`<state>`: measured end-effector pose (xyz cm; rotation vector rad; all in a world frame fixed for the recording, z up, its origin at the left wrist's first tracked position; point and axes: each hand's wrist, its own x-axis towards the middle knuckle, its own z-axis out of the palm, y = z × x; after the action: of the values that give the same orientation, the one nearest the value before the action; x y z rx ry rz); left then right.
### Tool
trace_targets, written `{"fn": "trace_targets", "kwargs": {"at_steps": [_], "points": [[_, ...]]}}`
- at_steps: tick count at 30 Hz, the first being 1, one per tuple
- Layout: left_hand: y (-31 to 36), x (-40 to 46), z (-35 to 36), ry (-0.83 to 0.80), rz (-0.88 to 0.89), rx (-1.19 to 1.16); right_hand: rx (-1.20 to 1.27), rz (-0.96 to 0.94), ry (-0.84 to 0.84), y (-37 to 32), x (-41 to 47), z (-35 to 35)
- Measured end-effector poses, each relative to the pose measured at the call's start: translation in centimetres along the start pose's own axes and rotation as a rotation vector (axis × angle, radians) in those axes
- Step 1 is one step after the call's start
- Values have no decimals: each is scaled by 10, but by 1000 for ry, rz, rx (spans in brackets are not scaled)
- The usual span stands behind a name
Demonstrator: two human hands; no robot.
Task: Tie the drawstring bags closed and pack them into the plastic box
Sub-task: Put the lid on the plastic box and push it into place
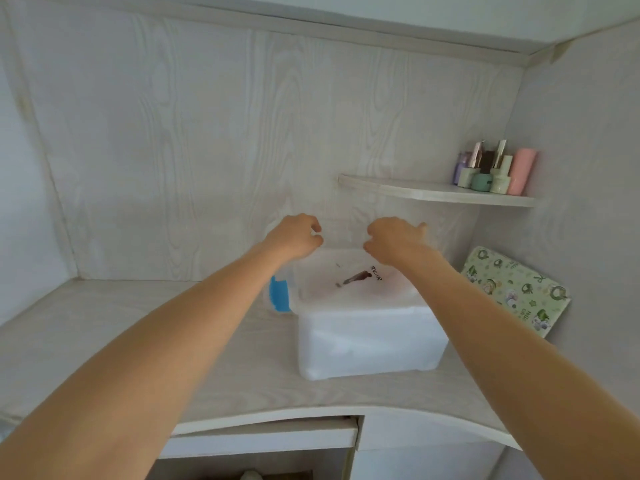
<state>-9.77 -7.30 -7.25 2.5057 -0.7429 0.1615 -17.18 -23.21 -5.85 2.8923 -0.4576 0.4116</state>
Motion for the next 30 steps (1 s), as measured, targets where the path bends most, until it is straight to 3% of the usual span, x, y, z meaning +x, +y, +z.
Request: {"fn": "trace_targets", "kwargs": {"at_steps": [3,8,15,22,30], "points": [[-25,15,-11,71,-31,14,86,-105,57,-23,26,0],[-54,46,-13,-18,-41,179,273,-159,-136,-41,74,27],[-76,94,4,-101,5,404,199,-168,-200,-41,124,48],[-72,94,-2,-26,71,244,173,-103,-1,-40,122,40],[-35,46,-25,159,155,337,171,-133,176,-29,70,15]]}}
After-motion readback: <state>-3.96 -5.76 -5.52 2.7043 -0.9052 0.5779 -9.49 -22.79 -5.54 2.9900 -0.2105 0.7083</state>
